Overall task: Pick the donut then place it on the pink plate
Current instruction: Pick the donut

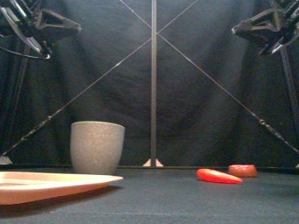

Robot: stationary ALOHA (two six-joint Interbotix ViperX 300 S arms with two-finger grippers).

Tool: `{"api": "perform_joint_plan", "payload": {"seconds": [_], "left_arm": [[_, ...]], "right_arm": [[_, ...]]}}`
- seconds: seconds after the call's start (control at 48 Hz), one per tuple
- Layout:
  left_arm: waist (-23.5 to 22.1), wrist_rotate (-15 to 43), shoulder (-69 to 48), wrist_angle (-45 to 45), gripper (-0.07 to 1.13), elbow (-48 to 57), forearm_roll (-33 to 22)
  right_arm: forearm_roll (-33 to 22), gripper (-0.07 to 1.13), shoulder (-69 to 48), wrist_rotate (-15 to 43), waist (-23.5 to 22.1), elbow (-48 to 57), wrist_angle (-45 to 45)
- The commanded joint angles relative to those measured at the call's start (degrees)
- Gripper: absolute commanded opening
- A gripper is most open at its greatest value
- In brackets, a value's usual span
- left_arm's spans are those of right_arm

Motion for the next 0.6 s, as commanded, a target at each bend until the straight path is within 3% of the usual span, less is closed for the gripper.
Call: {"api": "perform_joint_plan", "payload": {"seconds": [0.021,0.25,0.354,0.479,0.604], "left_arm": [[0.4,0.1,0.8,-1.2,0.02,-0.9,-0.5],[0.7,0.4,0.8,-2.4,0.01,-1.0,-0.3],[0.8,0.4,0.8,-2.7,0.01,-0.9,-0.3],[0.8,0.4,0.8,-2.6,0.01,-0.7,-0.1],[0.8,0.4,0.8,-2.7,0.01,-0.5,0.4]], "right_arm": [[-0.3,0.07,1.8,-0.4,-3.2,-0.1,-0.1],[-0.5,0.1,10.0,0.2,-16.3,2.2,0.0],[-0.5,0.17,13.7,0.3,-20.9,2.7,0.5],[-0.3,0.45,17.1,0.4,-23.8,2.5,0.7],[0.5,0.89,18.4,0.8,-24.9,2.5,0.3]]}}
